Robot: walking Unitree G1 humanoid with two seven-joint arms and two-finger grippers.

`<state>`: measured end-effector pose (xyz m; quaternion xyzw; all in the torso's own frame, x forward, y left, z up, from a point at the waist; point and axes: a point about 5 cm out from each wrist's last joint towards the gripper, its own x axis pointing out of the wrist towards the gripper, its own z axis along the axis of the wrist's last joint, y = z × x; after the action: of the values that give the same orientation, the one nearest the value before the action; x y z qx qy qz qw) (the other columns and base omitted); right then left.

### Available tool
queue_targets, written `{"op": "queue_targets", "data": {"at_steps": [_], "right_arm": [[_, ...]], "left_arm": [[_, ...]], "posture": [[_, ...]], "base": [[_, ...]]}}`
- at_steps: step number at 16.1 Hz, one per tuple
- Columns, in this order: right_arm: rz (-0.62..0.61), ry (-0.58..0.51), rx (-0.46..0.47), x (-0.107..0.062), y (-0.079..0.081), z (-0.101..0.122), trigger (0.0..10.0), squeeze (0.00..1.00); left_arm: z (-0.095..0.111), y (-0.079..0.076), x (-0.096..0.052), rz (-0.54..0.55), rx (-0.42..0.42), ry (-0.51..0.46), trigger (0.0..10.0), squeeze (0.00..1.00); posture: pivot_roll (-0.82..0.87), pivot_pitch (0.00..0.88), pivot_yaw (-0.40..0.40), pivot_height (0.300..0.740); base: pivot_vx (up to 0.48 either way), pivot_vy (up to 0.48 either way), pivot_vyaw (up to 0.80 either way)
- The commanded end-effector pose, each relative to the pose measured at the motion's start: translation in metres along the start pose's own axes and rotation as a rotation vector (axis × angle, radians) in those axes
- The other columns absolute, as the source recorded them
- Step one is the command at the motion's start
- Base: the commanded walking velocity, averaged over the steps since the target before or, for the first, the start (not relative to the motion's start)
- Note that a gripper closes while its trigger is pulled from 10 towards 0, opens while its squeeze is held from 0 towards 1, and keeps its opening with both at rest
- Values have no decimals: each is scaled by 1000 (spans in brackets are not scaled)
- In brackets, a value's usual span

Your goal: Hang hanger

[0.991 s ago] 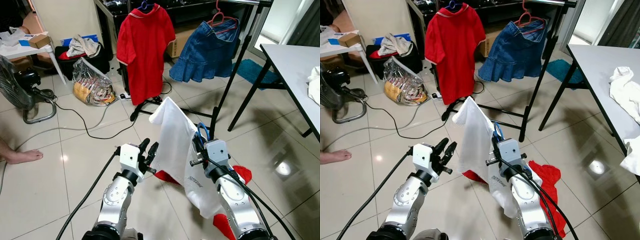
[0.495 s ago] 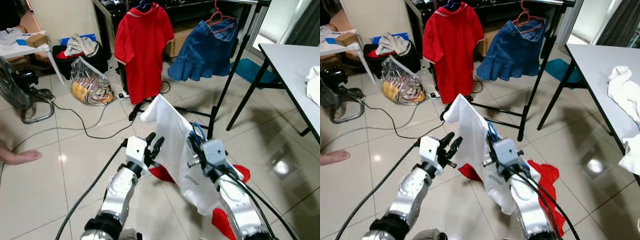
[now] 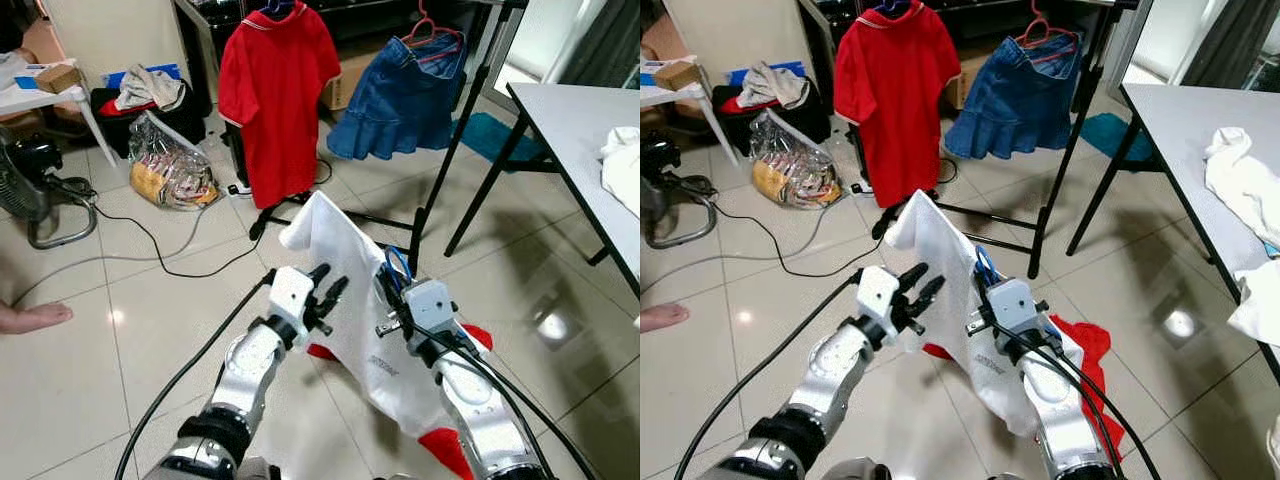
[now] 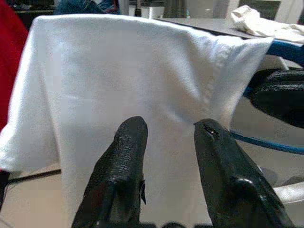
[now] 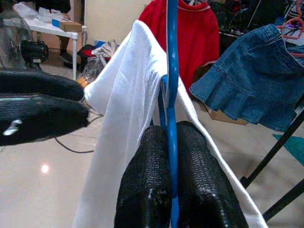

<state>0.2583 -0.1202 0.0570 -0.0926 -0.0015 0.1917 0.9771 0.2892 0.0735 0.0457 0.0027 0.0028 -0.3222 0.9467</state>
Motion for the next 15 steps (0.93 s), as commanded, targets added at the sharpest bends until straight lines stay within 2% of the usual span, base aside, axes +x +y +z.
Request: {"op": "queue_targets", "data": {"at_steps": [1, 2, 3, 6, 15], "right_arm": [[13, -48, -18, 6, -1, 12, 10000, 0], [20, -51, -22, 7, 0, 13, 10000, 0], [30, -55, -24, 8, 1, 14, 10000, 0], [40, -56, -26, 10, 2, 14, 10000, 0], [44, -73, -35, 11, 2, 19, 10000, 0]], "left_arm": [[0, -1, 2, -30, 23, 13, 10000, 753], [0, -1, 3, -44, 32, 20, 10000, 149], [1, 0, 4, -63, 52, 24, 10000, 0], [5, 4, 8, -76, 56, 23, 10000, 0], [10, -3, 22, -167, 77, 58, 10000, 0]], "posture": [[61, 29, 15, 740], [64, 28, 15, 740], [67, 27, 14, 740], [72, 25, 11, 740], [50, 21, 15, 740]], "base": [[0, 0, 0], [0, 0, 0], [0, 0, 0], [0, 0, 0], [0, 0, 0]]}}
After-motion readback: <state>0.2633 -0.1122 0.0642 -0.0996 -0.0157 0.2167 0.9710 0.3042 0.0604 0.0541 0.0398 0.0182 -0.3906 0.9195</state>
